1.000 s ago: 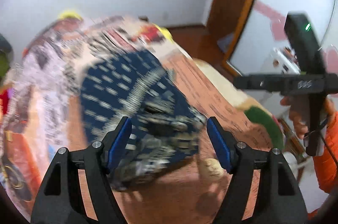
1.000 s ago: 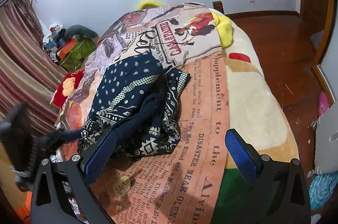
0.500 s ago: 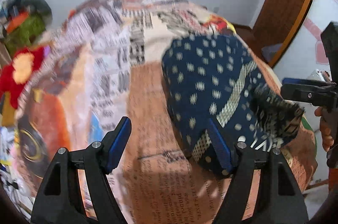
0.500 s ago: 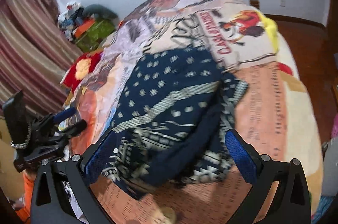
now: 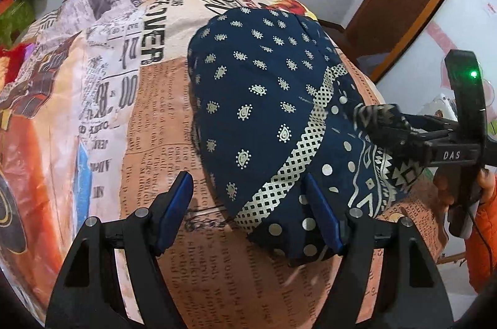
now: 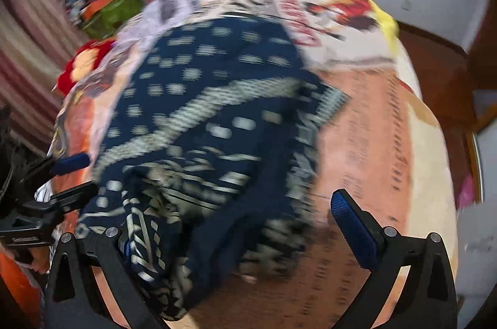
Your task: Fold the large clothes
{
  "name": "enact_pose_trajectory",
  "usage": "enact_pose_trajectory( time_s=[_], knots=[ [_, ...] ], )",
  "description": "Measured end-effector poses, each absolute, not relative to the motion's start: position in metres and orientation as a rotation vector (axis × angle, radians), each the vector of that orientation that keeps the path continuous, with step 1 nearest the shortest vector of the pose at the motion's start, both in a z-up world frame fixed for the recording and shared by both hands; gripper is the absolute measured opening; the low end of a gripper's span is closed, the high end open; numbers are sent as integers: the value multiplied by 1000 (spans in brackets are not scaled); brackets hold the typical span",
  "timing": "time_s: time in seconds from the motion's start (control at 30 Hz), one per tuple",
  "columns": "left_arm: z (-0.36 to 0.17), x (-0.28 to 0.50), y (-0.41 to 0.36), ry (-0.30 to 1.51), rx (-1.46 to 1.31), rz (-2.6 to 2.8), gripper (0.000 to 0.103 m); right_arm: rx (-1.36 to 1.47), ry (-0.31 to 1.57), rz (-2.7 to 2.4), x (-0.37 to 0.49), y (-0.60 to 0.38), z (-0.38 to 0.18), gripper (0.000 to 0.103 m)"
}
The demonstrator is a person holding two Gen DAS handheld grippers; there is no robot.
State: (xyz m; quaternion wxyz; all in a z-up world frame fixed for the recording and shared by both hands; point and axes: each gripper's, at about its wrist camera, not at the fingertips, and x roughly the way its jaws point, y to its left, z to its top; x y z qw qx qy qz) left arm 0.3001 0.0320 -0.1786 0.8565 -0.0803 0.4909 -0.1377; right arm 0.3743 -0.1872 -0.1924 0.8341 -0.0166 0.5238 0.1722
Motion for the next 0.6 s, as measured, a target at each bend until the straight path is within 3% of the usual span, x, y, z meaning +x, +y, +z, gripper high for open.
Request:
enact_pose_trajectory(
  time_s=[0.33,0.6],
  knots=[
    [-184,292,12,1011,-117,-277,75,58,1155,352,355,-226,-212,103],
    [-161,288,15,953,-22,-223,75,81,1154,371,355,-219,-188,103]
  ],
)
